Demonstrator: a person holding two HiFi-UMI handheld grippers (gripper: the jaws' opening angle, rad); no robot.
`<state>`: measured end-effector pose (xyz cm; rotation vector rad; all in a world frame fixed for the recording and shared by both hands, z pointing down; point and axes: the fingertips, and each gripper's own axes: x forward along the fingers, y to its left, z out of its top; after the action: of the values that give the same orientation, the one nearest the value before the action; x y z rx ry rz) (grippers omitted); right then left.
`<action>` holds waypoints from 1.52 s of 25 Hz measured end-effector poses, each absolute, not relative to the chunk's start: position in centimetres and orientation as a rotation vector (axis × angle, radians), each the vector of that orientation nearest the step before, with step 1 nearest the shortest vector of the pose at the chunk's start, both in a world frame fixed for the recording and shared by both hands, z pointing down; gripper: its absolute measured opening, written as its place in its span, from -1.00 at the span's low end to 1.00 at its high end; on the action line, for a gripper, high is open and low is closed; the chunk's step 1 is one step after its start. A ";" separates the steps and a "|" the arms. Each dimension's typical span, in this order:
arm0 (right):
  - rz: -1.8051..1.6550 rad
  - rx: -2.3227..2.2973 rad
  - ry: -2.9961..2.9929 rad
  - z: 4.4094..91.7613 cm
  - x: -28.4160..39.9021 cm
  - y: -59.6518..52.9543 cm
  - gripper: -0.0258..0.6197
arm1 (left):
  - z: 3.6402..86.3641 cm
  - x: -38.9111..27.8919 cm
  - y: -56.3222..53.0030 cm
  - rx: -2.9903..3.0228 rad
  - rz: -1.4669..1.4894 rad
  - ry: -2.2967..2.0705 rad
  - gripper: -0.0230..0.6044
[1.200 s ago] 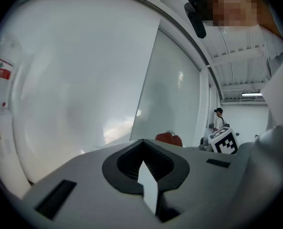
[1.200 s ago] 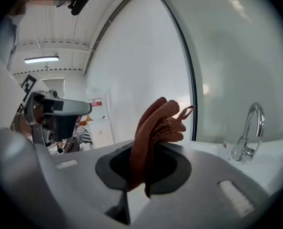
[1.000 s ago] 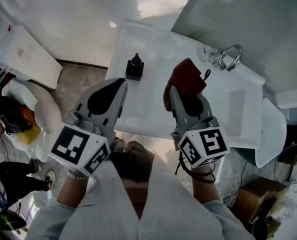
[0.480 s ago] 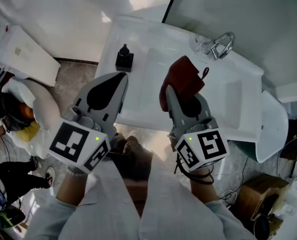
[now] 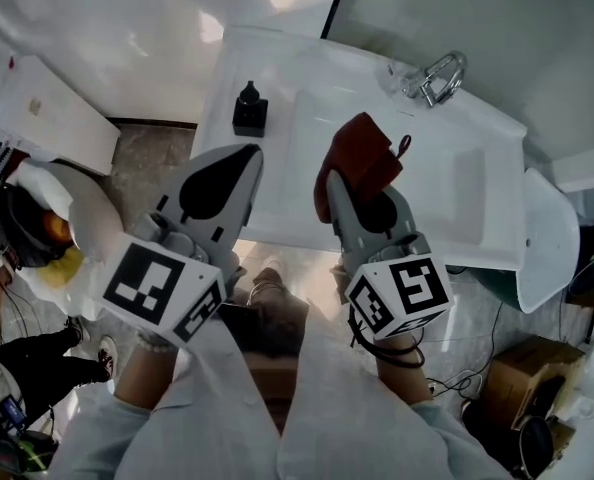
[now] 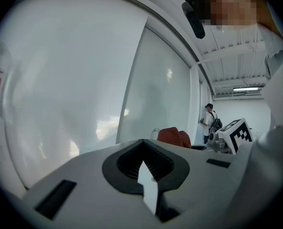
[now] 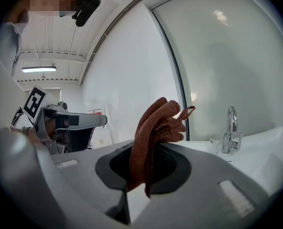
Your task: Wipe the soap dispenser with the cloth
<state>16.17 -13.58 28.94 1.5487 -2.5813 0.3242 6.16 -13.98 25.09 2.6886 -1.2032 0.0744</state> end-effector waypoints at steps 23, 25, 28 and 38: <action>0.258 1.594 -2.556 27.7 9.7 -8.7 -0.75 | 24.2 1.6 -9.9 2.738 0.022 -1.121 -0.91; 0.246 1.592 -2.558 27.5 9.6 -8.6 -0.75 | 24.1 1.7 -9.8 2.741 0.019 -1.118 -0.92; 0.237 1.592 -2.557 27.3 9.6 -8.5 -0.75 | 23.9 1.9 -9.7 2.747 0.014 -1.112 -0.92; 0.240 1.578 -2.546 27.4 9.4 -8.6 -0.75 | 23.9 1.8 -9.7 2.739 0.011 -1.112 -0.92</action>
<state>9.40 -8.55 27.41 1.5781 -2.5457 0.2399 1.77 -9.73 23.90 2.7390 -1.1119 0.0108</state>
